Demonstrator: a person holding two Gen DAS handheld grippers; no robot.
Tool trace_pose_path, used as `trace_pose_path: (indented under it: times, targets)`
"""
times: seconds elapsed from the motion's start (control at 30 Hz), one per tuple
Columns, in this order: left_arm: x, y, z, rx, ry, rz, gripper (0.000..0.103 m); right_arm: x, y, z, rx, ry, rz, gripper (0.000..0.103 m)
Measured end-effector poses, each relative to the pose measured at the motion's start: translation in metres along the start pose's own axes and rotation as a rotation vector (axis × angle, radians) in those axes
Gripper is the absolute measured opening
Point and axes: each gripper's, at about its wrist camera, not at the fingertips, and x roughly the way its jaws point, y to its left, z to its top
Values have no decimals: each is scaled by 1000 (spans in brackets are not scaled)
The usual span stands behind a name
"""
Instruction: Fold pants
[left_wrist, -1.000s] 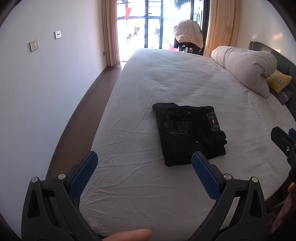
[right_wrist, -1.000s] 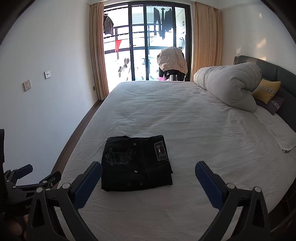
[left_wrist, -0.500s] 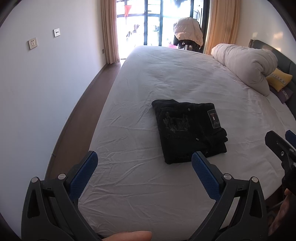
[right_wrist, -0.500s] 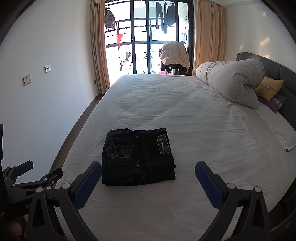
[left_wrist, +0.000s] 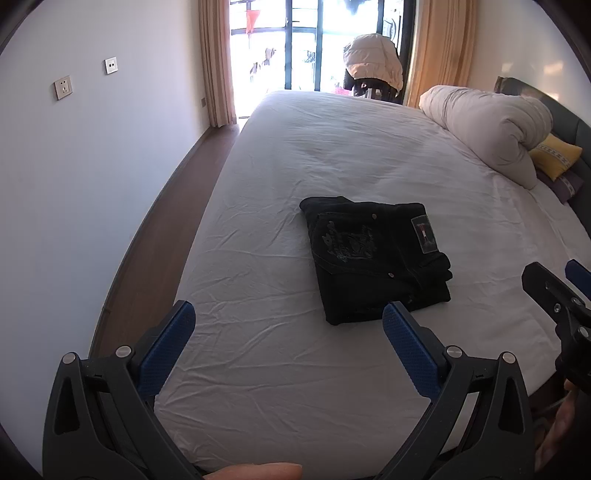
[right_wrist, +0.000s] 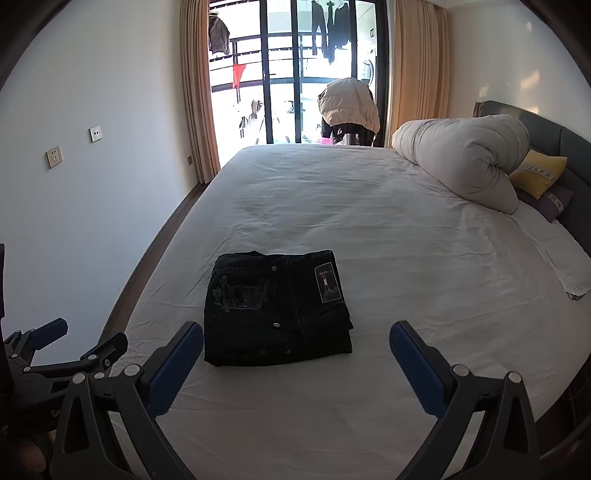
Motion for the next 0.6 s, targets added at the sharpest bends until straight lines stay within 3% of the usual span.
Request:
trace_pose_path:
  times: [0.6]
  targets:
    - [-1, -5, -3, 4, 1, -6, 103, -1, 0, -2, 0, 5, 0, 103]
